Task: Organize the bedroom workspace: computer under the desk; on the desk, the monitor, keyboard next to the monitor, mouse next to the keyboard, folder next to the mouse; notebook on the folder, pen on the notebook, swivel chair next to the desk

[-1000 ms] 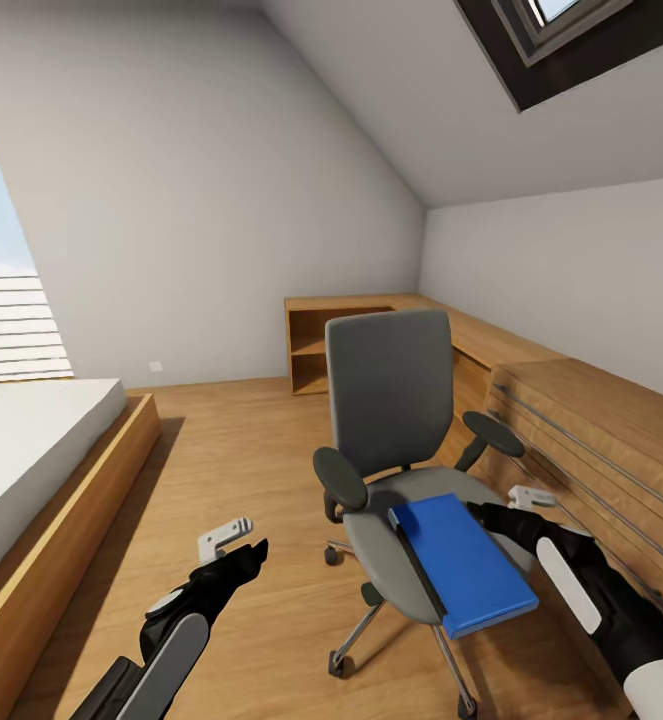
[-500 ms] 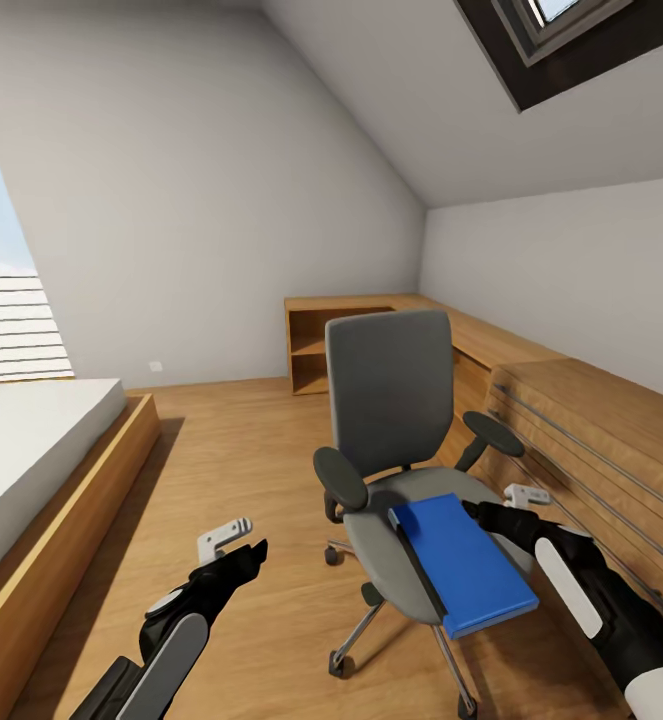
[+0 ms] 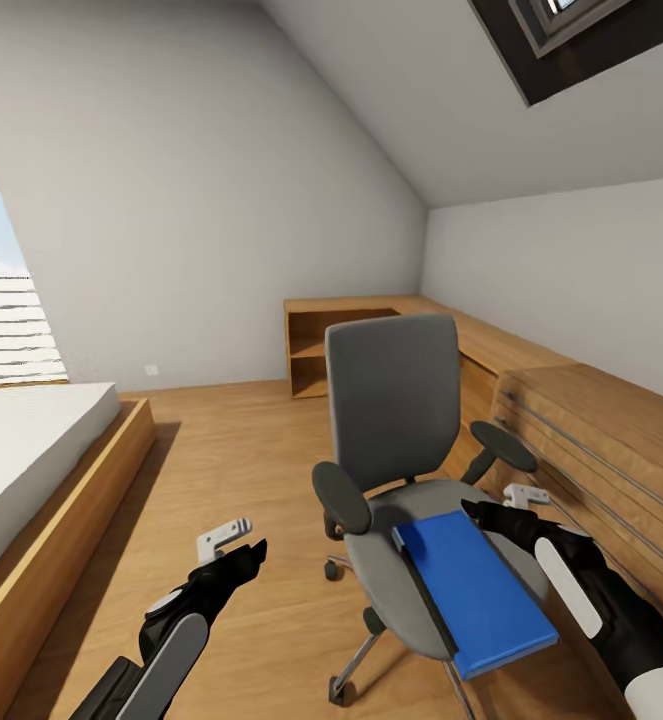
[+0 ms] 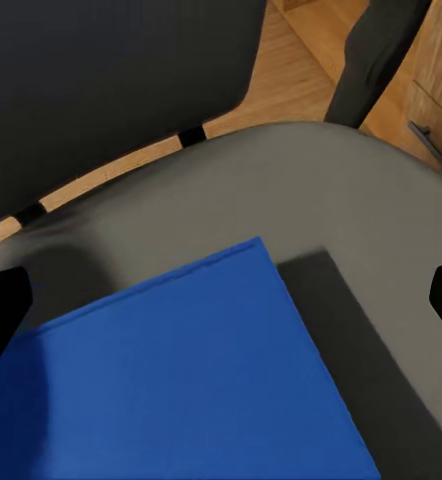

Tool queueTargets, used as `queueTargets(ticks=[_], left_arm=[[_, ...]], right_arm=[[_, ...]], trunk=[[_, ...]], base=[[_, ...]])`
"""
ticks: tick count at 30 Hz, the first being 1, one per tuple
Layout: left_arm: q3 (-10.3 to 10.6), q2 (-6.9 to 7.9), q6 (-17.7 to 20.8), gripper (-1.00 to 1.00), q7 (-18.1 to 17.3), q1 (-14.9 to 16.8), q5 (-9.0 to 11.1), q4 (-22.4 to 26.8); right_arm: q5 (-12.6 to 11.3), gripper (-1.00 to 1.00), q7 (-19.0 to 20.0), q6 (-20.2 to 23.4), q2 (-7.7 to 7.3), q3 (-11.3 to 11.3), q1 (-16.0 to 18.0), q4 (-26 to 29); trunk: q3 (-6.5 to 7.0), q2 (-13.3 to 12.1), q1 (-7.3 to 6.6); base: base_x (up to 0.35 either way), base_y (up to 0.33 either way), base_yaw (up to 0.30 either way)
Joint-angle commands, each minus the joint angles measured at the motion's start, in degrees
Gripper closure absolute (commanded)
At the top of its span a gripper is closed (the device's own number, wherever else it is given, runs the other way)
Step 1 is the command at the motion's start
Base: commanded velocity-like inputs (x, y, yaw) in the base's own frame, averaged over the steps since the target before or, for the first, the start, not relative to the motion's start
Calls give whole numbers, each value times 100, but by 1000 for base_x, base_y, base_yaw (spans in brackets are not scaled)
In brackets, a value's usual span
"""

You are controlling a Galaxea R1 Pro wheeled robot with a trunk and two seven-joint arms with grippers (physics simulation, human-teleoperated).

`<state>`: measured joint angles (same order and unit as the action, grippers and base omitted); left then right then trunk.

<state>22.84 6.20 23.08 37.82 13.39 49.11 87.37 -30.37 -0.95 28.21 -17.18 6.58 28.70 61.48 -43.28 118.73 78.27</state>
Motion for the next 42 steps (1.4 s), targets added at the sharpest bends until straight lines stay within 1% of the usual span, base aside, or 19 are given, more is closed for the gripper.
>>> queueTargets(ticks=[1,7,16,23,28,36,42], left_arm=[[13,7,6,-100,48,6,35,8],[17,4,4,-100,50,6,31,9],[19,4,1,-100,50,6,27,9],[16,6,3,-100,41,6,30,11],[12,11,17,-100,35,6,50,14],[-12,13,19,-100,38,6,54,42],[-33,13,14,-100,47,6,55,62]], right_arm=[[-18,-100,-10,22,-5,9,4,5],[-14,-100,-10,26,-5,29,4,-7],[-10,-100,-10,19,-5,153,4,-16],[-5,-100,-10,18,-4,179,4,-28],[3,-100,-16,16,2,218,4,-43],[19,-100,-53,19,11,449,4,-63],[24,-100,-58,25,13,511,4,-111]], trunk=[[-6,3,0],[-6,3,0],[-6,3,0],[-6,3,0],[-6,3,0],[-6,3,0],[-6,3,0]], base=[[80,0,0],[234,0,0],[119,0,0],[210,0,0],[62,0,0],[14,0,0],[2,0,0]])
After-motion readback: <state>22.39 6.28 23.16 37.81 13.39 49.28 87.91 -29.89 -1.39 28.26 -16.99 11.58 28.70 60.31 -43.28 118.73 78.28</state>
